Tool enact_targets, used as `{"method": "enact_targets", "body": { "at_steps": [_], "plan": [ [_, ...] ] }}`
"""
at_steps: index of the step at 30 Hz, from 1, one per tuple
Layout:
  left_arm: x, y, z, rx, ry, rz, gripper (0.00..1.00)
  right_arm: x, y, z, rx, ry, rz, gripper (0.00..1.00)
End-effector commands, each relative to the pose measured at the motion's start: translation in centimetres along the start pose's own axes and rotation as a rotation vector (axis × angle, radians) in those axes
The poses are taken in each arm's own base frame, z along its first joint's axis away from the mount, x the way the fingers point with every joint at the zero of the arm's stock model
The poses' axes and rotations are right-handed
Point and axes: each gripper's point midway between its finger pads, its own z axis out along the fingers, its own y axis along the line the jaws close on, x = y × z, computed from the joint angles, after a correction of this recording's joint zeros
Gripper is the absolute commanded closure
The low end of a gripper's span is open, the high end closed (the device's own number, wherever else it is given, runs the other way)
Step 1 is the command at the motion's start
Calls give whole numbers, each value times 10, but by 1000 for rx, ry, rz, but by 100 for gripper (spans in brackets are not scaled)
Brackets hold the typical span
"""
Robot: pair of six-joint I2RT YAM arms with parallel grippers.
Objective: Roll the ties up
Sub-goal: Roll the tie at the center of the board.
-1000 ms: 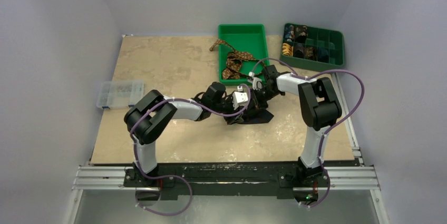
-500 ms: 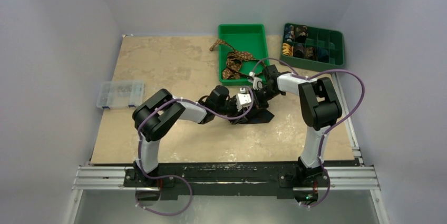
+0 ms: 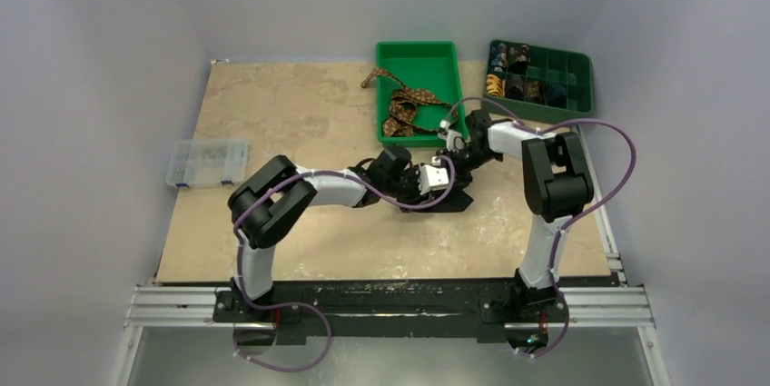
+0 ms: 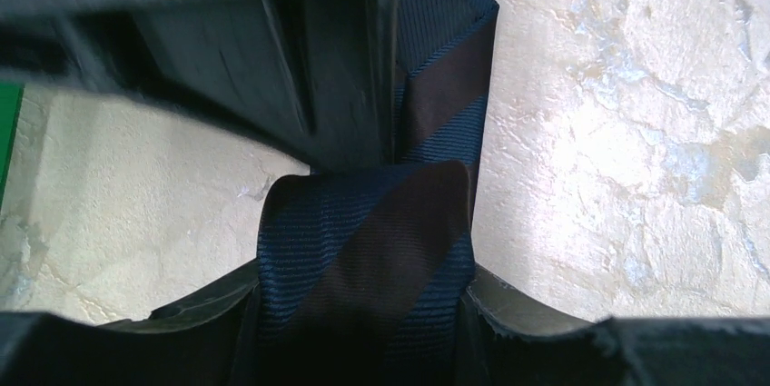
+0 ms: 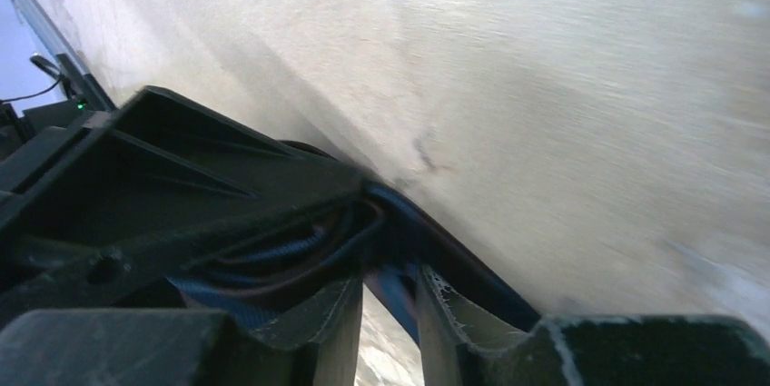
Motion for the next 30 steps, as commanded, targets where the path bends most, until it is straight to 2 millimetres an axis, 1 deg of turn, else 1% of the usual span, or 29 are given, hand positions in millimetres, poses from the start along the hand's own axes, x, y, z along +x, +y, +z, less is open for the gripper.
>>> {"method": "enact_targets", "body": {
  "at_steps": [1,3,4,8,11,12,13,14,17,21,22,23,24,25,27,28,30],
  "plan": [
    [101,-21,-20,45,390,-46,79,-6,-12,-29,14,-19,-19,68],
    [101,-22,-20,59,397,-49,80,-6,-9,-38,6,-23,-34,67],
    [100,-23,-19,65,397,-48,80,-6,-6,-43,1,-24,-43,64],
    [99,-23,-18,85,406,-39,80,-6,12,-53,-59,-55,-63,62],
    [98,-23,-17,103,419,-26,79,-11,31,-56,-139,-104,-47,51],
    [98,-23,-17,109,423,-27,79,-11,39,-55,-185,-118,-35,47],
    [97,-23,-17,112,425,-21,78,-13,43,-55,-208,-128,-16,43],
    [97,-23,-17,113,426,-19,77,-14,46,-53,-229,-134,-7,42],
    [95,-22,-17,117,434,-21,74,-13,47,-44,-249,-125,12,41],
    [92,-23,-17,125,430,-23,71,-13,52,-28,-270,-104,7,43],
    [92,-23,-17,126,430,-23,71,-14,51,-25,-266,-102,32,45],
    [92,-23,-17,126,428,-23,70,-14,48,-23,-260,-103,32,51],
    [91,-23,-16,127,426,-25,70,-13,45,-21,-251,-98,28,58],
    [90,-23,-16,126,424,-26,69,-10,43,-19,-250,-84,22,69],
    [87,-23,-16,128,416,-38,66,-1,38,-17,-238,-53,13,95],
    [85,-23,-16,126,407,-48,63,4,32,-15,-214,-39,13,100],
    [79,-22,-15,115,385,-63,57,14,19,-12,-163,-13,21,100]
  ]
}}
